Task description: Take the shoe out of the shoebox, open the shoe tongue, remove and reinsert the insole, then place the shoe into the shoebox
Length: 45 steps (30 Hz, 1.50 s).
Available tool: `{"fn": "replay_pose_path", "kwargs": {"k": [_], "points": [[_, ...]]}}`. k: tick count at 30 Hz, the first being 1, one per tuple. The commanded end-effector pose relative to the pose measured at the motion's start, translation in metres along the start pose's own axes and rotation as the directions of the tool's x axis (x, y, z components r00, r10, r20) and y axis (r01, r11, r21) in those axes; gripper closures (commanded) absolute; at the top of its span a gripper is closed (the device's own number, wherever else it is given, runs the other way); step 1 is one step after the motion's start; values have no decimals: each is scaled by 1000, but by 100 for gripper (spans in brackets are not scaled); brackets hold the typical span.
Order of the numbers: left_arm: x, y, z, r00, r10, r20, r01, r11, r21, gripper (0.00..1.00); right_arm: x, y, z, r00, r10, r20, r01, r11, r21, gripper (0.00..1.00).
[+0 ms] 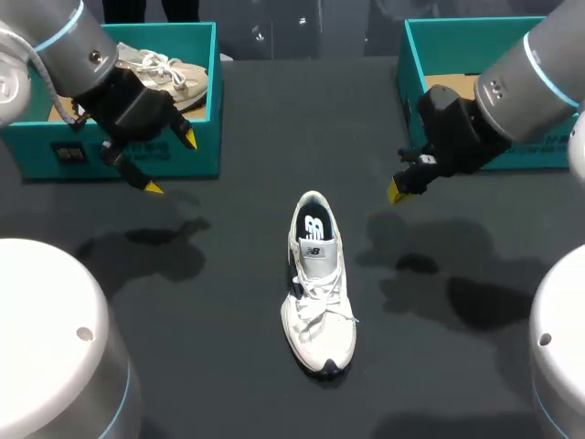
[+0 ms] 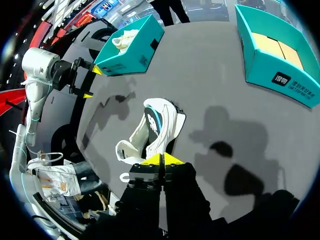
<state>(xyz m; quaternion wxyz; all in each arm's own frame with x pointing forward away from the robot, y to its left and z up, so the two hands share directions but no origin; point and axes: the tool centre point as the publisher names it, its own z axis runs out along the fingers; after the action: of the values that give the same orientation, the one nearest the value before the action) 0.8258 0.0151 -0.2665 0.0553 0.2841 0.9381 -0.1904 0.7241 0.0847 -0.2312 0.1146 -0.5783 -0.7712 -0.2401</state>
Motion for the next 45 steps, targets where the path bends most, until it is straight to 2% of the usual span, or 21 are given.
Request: {"fn": "replay_pose_path", "kwargs": {"k": [1,5,10,16,20,21,33,37,39,40,45], "points": [[0,0,0,1000,1,-1,-1,1000,-2,0,3,1,2,997,2,82,-2,1000,3,100],[0,0,0,1000,1,-1,-1,1000,-2,0,3,1,2,997,2,82,-2,1000,3,100],[-4,5,-3,999,47,-8,-47,999,-5,0,29,6,25,973,101,207,-93,995,-48,100],[-10,19,-15,991,136,-20,-136,991,-13,0,55,12,41,937,145,317,-121,988,-95,100],[-13,27,-24,985,169,-18,-169,986,-2,0,69,19,53,897,176,406,-151,984,-94,100],[-13,27,-24,985,169,-18,-169,986,-2,0,73,20,53,862,217,459,-193,976,-100,100],[-13,27,-24,985,169,-18,-169,986,-2,0,73,20,53,862,217,459,-193,976,-100,100],[-13,27,-24,985,169,-18,-169,986,-2,0,73,27,76,840,189,509,-166,982,-90,100],[-13,27,-24,985,169,-18,-169,986,-2,0,72,30,87,798,216,562,-189,976,-107,100],[-13,27,-24,985,169,-18,-169,986,-2,0,72,30,89,783,237,575,-193,971,-138,100],[-13,27,-24,985,169,-18,-169,986,-2,0,72,30,89,783,237,575,-193,971,-138,100]]}}
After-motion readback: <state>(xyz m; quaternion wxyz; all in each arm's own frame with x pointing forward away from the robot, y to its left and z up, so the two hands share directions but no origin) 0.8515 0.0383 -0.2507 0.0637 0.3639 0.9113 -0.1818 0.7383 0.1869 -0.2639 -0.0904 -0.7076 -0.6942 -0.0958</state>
